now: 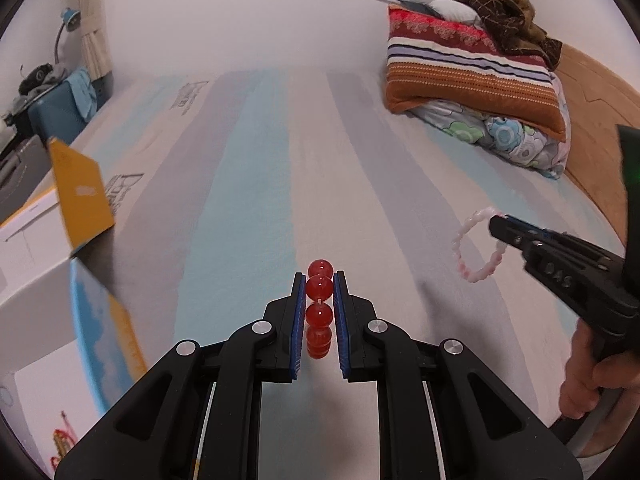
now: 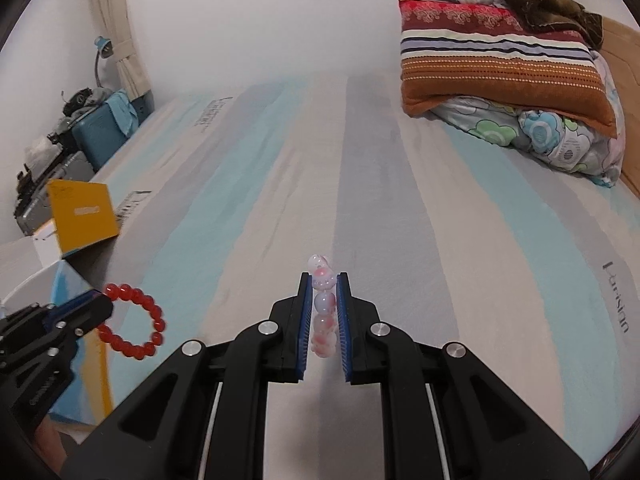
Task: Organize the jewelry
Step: 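Lift both held bead bracelets and carry them over the white box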
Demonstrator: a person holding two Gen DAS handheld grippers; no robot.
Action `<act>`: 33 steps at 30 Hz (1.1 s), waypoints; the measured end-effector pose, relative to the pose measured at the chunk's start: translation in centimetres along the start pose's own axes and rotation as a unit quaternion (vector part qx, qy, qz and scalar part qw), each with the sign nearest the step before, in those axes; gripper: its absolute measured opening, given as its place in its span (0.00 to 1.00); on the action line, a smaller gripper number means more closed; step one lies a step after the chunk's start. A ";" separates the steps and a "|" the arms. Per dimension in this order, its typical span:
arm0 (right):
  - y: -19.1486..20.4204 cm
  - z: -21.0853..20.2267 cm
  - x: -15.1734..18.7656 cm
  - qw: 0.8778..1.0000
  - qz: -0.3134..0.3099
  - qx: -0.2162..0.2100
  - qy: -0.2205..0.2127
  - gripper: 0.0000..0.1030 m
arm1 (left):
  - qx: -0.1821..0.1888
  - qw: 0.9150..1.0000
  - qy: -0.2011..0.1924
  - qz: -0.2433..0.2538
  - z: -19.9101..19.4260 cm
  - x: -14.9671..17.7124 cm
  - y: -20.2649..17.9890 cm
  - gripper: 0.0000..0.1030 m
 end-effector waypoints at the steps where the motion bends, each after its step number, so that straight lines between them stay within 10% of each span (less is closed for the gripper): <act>1: 0.6 -0.4 0.2 1.000 -0.002 -0.003 -0.001 0.11 | 0.002 1.000 0.002 -0.005 -0.4 0.4 0.5 0.13; 33: 24.4 -11.4 3.7 0.990 -0.110 -0.082 -0.029 0.11 | -0.070 0.991 -0.053 -0.098 -18.0 6.7 16.1 0.13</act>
Point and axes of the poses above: each gripper's, at about its wrist camera, not at the fingertips, and z roughly the way its jaws point, y to its left, x to its underside, the point moved 10 cm from there along z, roughly the way its jaws point, and after that the axes turned 7 degrees about y, right-handed, at the moved point
